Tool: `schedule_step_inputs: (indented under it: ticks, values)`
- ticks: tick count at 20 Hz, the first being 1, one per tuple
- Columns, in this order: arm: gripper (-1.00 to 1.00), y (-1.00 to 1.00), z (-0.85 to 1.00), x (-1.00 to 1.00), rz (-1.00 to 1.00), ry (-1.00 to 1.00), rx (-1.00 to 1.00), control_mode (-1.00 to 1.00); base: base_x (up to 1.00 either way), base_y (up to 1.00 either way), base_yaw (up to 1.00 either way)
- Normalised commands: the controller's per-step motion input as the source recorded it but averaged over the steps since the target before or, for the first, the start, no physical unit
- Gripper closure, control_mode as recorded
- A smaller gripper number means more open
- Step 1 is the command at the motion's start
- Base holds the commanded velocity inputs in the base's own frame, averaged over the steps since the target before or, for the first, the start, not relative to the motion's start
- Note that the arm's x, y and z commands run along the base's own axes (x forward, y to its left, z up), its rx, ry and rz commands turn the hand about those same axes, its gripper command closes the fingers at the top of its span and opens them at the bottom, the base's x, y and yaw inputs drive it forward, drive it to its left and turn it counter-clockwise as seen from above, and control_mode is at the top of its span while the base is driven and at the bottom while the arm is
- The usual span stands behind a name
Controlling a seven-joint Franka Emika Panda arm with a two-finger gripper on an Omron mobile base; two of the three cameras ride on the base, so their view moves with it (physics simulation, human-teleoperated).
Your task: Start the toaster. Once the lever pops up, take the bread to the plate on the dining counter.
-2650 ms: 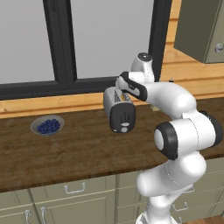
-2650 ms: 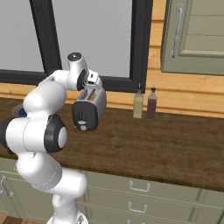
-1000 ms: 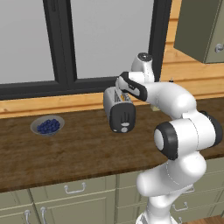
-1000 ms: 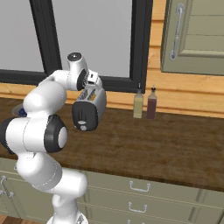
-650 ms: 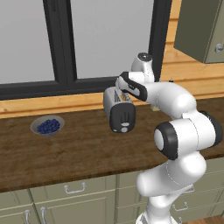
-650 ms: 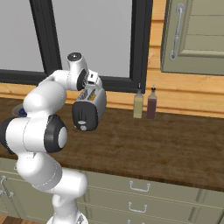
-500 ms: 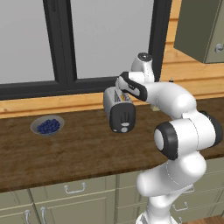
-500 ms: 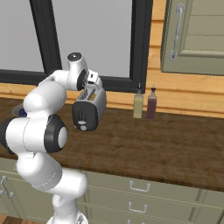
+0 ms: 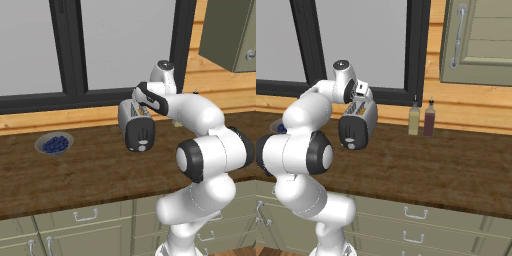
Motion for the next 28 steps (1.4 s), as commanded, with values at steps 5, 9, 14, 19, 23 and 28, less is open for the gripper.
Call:
schedule_step_inputs:
  ticks: [5, 9, 14, 19, 23, 28]
  values:
    - [-1.0, 0.0, 0.0, 0.0, 0.0, 0.0, 0.0, -1.0, 0.0, 0.0, 0.0]
    - [-1.0, 0.0, 0.0, 0.0, 0.0, 0.0, 0.0, -1.0, 0.0, 0.0, 0.0]
    - [-1.0, 0.0, 0.0, 0.0, 0.0, 0.0, 0.0, -1.0, 0.0, 0.0, 0.0]
    - [-1.0, 0.0, 0.0, 0.0, 0.0, 0.0, 0.0, -1.0, 0.0, 0.0, 0.0]
    - [-1.0, 0.0, 0.0, 0.0, 0.0, 0.0, 0.0, -1.0, 0.0, 0.0, 0.0]
    - [-1.0, 0.0, 0.0, 0.0, 0.0, 0.0, 0.0, -1.0, 0.0, 0.0, 0.0]
